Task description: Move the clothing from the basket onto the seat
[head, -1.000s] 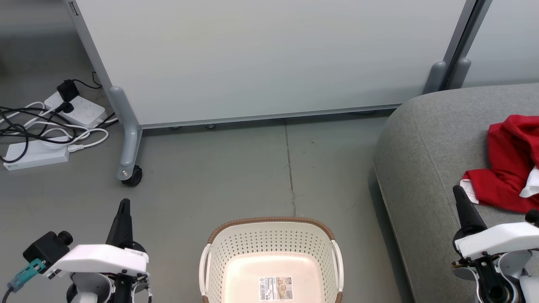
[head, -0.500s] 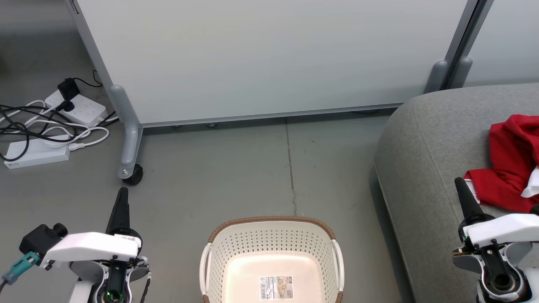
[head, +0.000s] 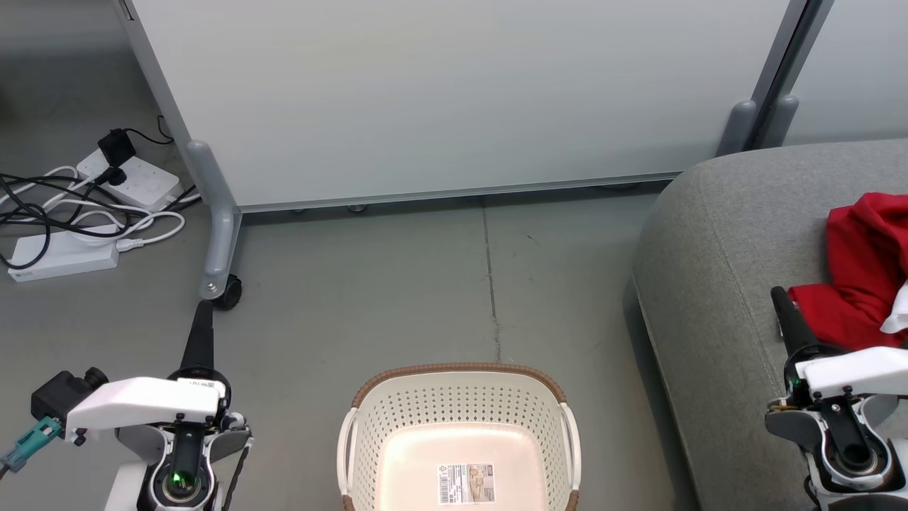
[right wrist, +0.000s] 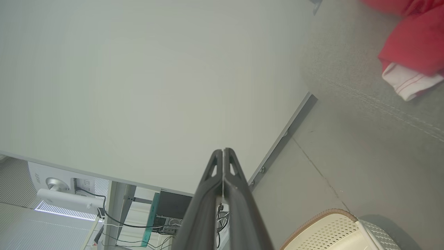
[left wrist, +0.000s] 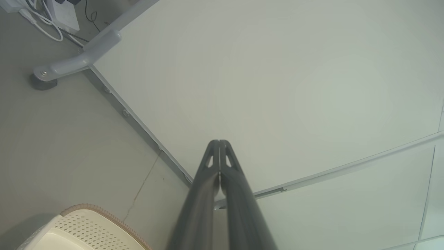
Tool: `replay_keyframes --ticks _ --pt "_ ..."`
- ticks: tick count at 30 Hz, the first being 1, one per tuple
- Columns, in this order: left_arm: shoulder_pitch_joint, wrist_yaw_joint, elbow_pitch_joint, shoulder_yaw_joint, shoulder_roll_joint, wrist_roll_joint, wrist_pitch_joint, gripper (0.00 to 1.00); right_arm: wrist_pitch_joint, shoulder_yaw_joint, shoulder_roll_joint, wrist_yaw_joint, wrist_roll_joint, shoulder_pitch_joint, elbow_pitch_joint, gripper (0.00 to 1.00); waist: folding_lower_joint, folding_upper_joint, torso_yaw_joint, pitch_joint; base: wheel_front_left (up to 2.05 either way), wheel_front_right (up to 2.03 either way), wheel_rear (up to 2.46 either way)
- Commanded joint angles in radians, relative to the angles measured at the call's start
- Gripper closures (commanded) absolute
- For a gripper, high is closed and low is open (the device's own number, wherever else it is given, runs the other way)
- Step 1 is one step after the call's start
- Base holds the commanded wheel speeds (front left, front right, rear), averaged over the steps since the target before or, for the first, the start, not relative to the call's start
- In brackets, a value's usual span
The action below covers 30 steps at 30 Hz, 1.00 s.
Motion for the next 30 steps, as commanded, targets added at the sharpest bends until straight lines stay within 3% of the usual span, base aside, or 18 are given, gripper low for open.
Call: replay_keyframes --ticks 1,30 --pt "-0.035 -0.011 0.0 0.01 0.001 -0.022 0.005 1.0 0.006 -0.005 -0.01 0.002 0.022 -0.026 0.001 1.0 0.0 0.0 0.0 0.0 0.0 0.0 0.0" --pt "-0.114 -0.067 0.078 0.062 -0.032 -0.214 0.05 1.0 0.032 -0.031 -0.015 0.002 0.25 -0.102 0.096 1.0 0.0 0.0 0.006 0.007 0.0 0.0 0.0"
